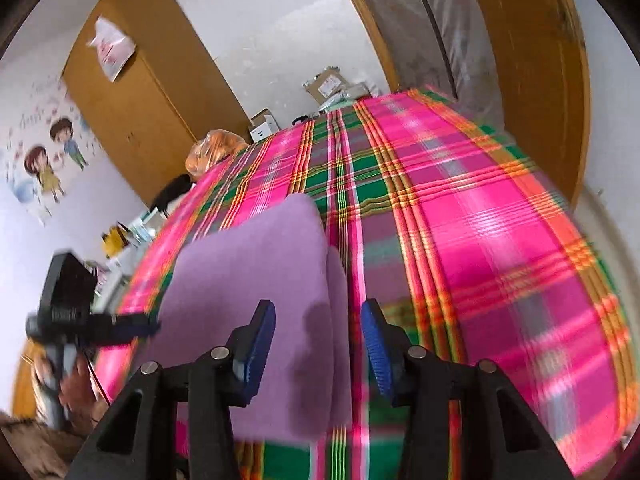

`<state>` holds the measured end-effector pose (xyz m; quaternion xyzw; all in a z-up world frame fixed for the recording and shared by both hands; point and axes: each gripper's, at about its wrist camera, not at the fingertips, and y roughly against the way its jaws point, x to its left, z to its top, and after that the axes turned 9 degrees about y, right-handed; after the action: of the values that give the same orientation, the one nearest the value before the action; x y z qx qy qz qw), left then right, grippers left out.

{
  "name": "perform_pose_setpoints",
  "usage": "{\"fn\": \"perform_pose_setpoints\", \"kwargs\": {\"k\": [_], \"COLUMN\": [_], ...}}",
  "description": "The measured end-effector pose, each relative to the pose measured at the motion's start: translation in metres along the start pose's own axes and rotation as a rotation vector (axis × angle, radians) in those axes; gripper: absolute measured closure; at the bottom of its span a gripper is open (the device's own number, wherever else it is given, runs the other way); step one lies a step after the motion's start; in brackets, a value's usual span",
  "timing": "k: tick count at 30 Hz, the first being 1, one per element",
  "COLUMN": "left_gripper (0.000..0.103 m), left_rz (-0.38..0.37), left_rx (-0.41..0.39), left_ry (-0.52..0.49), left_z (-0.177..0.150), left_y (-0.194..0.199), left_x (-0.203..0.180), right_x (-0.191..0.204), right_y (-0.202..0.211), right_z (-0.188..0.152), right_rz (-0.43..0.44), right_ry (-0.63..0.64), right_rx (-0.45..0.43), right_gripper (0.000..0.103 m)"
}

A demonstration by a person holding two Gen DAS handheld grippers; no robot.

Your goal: Fold clothes

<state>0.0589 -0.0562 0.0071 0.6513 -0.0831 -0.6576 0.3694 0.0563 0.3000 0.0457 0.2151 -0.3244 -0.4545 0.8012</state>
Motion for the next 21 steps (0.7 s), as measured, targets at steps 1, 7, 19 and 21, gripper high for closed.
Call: {"fn": "perform_pose_setpoints", "kwargs": {"k": [1, 7, 19, 21], "left_gripper": [0.071, 0.071, 0.071, 0.071], "left_rz": [0.000, 0.012, 0.029, 0.034], "left_rx": [-0.001, -0.010, -0.017, -0.020], "left_ry": [0.002, 0.009, 0.020, 0.020], "left_z": [0.001, 0.006, 0.008, 0.008], "left_y": [0.001, 0.001, 0.001, 0.001], "left_x": [0.001, 0.004, 0.005, 0.004], "right_x": [-0.003, -0.006, 0.006, 0.007], "right_y": [-0.007, -0.044, -0.052, -0.040], "right_z": [0.003, 0.016, 0.024, 0.025], "right_rz": [0.000, 0.064, 0.135, 0.138], "right_ry": [-0.006, 0.022, 0.052, 0.047], "right_rx": [0.013, 0.066, 0.038, -0.011], "right_gripper": [0.060, 0.063, 0.093, 0.093]}}
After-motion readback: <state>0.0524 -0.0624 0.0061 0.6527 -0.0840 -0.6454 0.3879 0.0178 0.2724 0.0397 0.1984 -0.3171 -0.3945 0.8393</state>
